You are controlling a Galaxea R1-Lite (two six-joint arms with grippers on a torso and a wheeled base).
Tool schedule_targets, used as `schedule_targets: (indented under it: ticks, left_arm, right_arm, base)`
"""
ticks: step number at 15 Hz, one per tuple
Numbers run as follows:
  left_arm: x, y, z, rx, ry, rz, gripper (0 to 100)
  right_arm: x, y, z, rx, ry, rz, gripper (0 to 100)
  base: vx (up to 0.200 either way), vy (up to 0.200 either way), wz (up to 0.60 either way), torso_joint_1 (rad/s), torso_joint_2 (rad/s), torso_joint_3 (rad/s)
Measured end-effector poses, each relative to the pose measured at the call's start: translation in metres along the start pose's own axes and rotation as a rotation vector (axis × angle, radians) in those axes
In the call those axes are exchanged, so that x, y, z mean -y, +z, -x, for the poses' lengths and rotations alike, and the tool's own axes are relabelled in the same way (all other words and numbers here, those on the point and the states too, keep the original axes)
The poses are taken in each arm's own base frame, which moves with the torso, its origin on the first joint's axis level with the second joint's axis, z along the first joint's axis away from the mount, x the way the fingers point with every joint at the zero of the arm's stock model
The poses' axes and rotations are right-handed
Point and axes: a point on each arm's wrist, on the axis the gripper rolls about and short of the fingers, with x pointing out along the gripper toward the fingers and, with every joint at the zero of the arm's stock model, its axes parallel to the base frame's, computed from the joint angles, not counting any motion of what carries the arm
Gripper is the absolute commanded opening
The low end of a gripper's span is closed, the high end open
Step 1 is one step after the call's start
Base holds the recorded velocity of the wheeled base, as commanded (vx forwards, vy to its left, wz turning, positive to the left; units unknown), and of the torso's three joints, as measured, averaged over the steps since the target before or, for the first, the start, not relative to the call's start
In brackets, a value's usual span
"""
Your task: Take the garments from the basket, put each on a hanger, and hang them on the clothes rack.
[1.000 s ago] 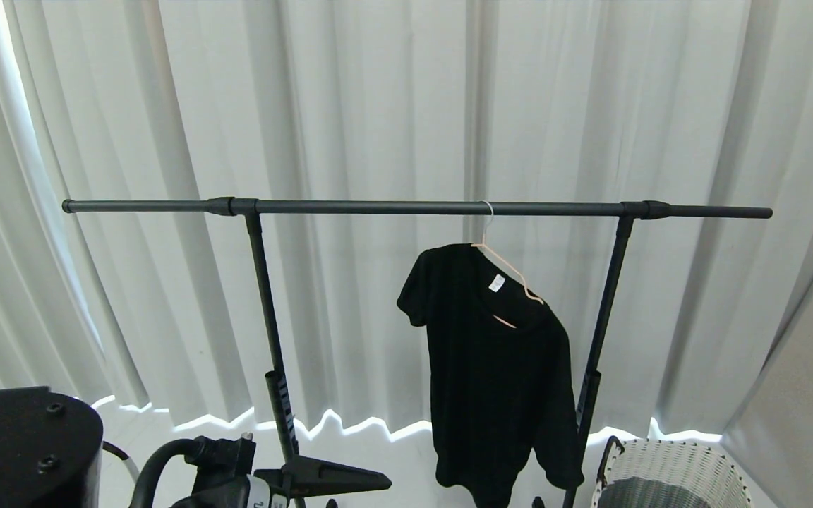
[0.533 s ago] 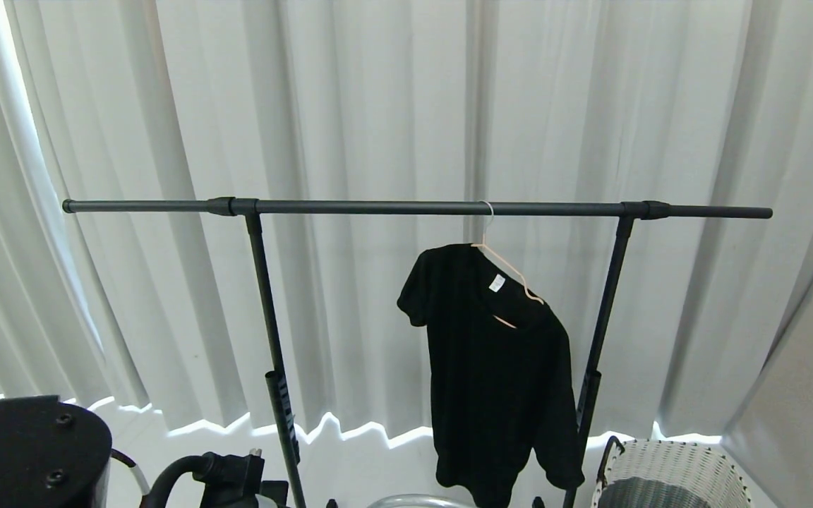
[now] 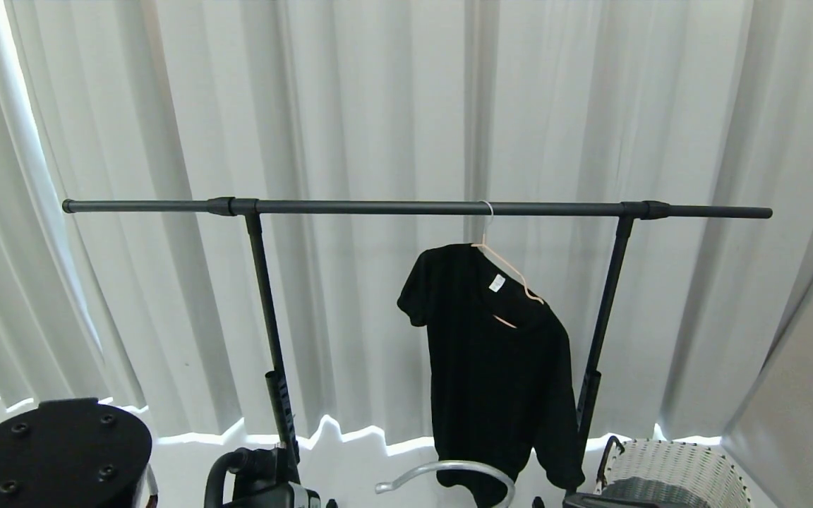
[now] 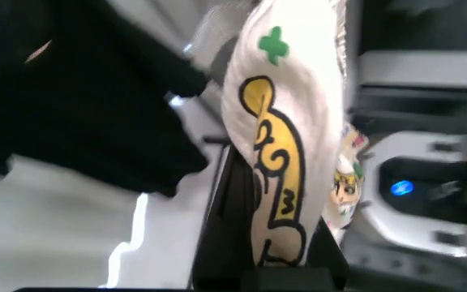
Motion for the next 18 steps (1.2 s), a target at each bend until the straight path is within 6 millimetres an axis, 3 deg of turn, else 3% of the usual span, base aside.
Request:
schedule_targets:
  ticks: [4,8,13,18]
  left_arm:
    - [-0.007,-0.01,0.0,-0.095,0.151,0.026,0]
    - [-0.034,-0.016,0.011,-0.124,0.312,0.111,0]
    - [-0.068,0.025,0.028,0.018,0.493,0.137,0]
    - [-0.067,0.053,0.036,0.123,0.488,0.081,0]
  right_arm:
    - [0.017,-0.003,0.0,-0.022,-0.1,-0.021,100]
    - [0.031,-0.011,-0.002,-0.063,-0.182,-0.11,100]
    - [0.056,-0.021,-0.017,-0.094,-0.302,-0.231,100]
    - [0.08,-0.019,-0.051,-0.088,-0.346,-0.35,100]
  base:
    - [0.0,0.0,0.0,0.0,0.0,0.0]
    - [0.0,0.0,0.0,0.0,0.0,0.0]
    - [0.0,0.0,0.0,0.0,0.0,0.0]
    - [0.0,0.0,0.0,0.0,0.0,0.0]
